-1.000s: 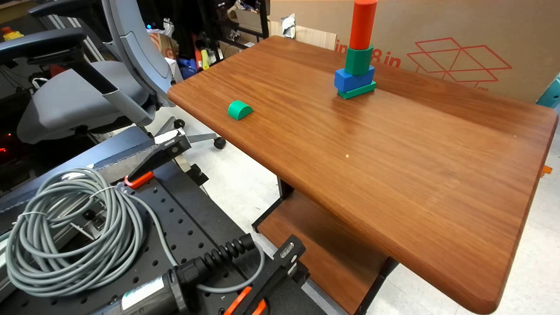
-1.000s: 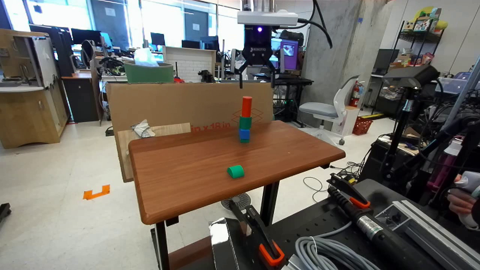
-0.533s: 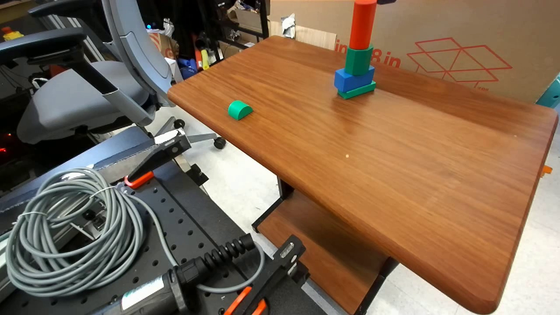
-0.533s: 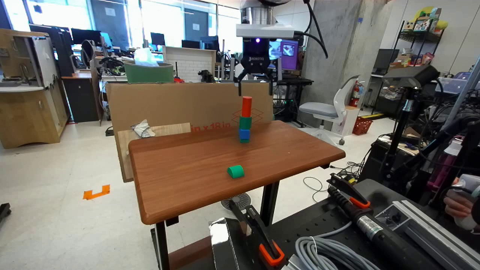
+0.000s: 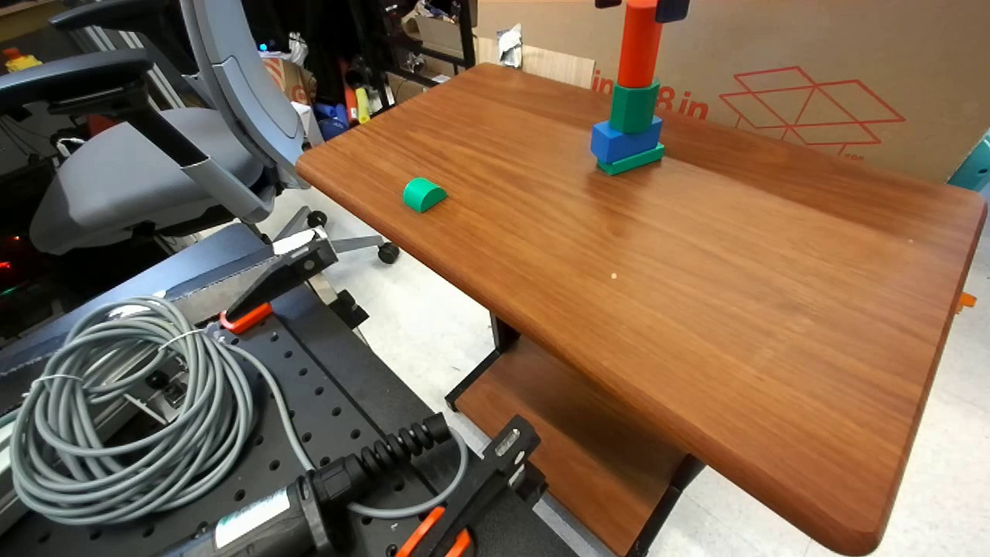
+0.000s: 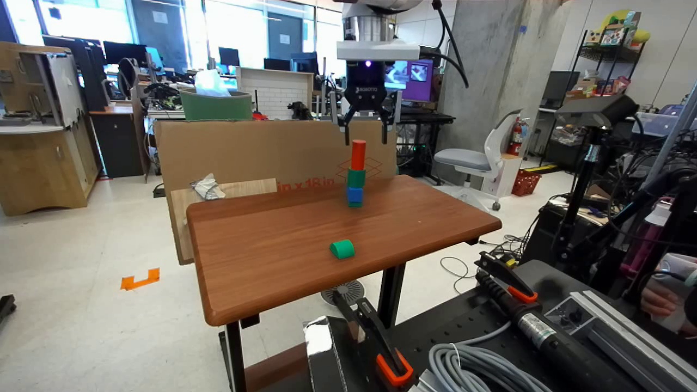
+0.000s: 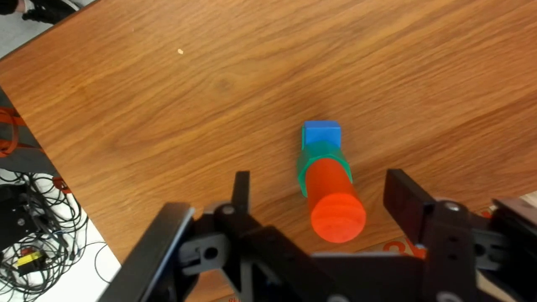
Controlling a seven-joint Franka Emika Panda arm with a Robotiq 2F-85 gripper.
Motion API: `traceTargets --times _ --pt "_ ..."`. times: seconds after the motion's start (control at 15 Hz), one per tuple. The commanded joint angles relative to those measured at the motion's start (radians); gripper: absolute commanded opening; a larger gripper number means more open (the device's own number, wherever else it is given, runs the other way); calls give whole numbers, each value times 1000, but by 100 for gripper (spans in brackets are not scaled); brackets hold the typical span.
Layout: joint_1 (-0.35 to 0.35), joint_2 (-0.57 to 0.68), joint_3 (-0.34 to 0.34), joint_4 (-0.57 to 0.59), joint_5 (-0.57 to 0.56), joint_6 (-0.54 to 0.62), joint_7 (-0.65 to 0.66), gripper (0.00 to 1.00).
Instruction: Unstack the four blocks on the right
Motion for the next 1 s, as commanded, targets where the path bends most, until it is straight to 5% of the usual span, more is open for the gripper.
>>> traceTargets --times 0.0,0.33,0.93 --pt "27 26 -26 30 -24 33 16 49" --pt "28 26 -29 34 -23 39 5 12" --pt "6 -140 -29 -65 -6 21 -62 9"
